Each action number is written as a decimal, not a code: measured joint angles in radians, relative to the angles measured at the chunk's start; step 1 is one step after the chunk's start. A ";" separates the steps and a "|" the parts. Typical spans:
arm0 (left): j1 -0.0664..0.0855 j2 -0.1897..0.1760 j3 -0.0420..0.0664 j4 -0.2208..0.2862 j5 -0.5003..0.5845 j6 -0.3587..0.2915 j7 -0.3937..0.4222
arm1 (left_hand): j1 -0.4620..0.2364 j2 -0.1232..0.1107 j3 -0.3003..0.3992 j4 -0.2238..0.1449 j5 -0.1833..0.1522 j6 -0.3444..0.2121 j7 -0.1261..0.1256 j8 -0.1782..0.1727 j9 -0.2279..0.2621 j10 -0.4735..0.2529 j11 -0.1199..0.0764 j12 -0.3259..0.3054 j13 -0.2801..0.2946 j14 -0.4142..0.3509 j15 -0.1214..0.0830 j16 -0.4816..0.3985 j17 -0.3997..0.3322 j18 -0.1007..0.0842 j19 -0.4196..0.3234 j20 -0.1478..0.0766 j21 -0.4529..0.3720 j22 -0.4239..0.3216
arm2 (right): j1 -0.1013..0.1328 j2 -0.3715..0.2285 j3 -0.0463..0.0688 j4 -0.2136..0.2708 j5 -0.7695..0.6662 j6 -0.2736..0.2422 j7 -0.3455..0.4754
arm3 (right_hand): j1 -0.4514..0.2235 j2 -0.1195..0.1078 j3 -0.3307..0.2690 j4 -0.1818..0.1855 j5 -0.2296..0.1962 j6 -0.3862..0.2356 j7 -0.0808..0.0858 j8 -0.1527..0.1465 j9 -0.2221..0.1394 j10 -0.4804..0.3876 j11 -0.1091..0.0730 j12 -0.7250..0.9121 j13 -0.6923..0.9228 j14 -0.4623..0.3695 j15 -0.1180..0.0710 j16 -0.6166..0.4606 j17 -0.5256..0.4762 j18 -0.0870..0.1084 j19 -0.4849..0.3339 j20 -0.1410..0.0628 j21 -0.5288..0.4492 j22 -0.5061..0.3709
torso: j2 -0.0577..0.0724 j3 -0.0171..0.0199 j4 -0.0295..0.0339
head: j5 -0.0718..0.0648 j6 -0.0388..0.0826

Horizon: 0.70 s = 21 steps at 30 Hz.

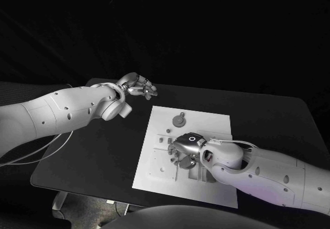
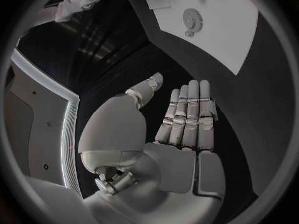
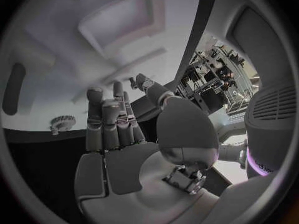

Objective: Assemble the parts on the task board

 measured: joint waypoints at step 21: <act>0.000 -0.004 0.000 0.002 0.000 0.000 -0.001 | 0.000 0.000 0.000 0.000 0.000 0.000 0.000 0.000 0.000 0.000 0.000 0.000 -0.001 0.000 0.000 0.000 0.004 -0.002 0.000 0.000 0.000 0.001 | 0.153 -0.238 0.072 0.142 0.123 0.006 -0.016 | 0.011 -0.023 -0.007 0.007 0.000 0.001 -0.009 0.005 0.002 -0.020 0.006 -0.005 0.000 0.004 0.004 0.000 0.001 0.000 -0.002 0.002 0.000 0.000 | -0.001 -0.0005 -0.0020 | -0.052 0.047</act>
